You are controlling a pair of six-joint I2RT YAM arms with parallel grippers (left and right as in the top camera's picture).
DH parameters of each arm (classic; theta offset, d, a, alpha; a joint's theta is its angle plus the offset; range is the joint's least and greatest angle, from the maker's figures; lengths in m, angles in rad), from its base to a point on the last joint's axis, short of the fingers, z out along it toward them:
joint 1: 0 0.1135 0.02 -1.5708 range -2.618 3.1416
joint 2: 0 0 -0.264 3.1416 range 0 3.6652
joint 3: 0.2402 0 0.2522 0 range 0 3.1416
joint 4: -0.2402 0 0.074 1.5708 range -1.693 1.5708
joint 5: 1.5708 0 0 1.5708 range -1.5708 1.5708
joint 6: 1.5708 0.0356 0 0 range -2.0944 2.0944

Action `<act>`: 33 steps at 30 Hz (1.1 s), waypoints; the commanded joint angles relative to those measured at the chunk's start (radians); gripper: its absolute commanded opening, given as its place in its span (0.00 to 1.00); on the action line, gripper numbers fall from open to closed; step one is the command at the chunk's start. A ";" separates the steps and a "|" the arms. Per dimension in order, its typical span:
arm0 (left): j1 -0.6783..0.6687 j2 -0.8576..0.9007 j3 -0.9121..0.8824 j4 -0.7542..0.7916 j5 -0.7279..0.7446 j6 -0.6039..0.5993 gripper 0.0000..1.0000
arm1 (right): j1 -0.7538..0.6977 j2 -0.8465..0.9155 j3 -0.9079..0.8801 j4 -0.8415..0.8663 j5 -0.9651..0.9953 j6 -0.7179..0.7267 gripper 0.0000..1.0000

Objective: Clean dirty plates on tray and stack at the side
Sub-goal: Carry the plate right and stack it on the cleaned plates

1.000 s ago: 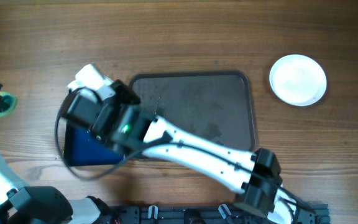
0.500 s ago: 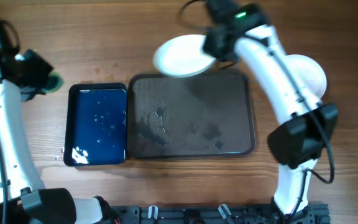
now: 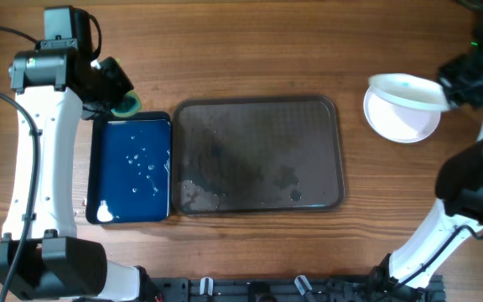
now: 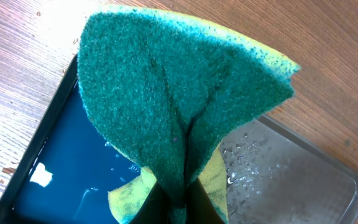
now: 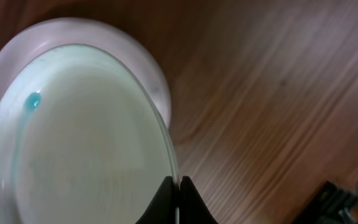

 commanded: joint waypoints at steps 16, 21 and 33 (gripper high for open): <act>-0.007 0.008 0.020 0.017 0.008 -0.005 0.04 | -0.040 0.009 -0.421 0.315 -0.068 -0.128 0.05; -0.007 0.008 0.020 0.020 0.008 -0.005 0.04 | -0.033 0.009 -0.489 0.372 -0.067 -0.128 0.38; -0.007 0.008 0.020 0.020 0.008 -0.005 0.04 | -0.002 0.009 -0.489 0.459 -0.068 -0.164 0.40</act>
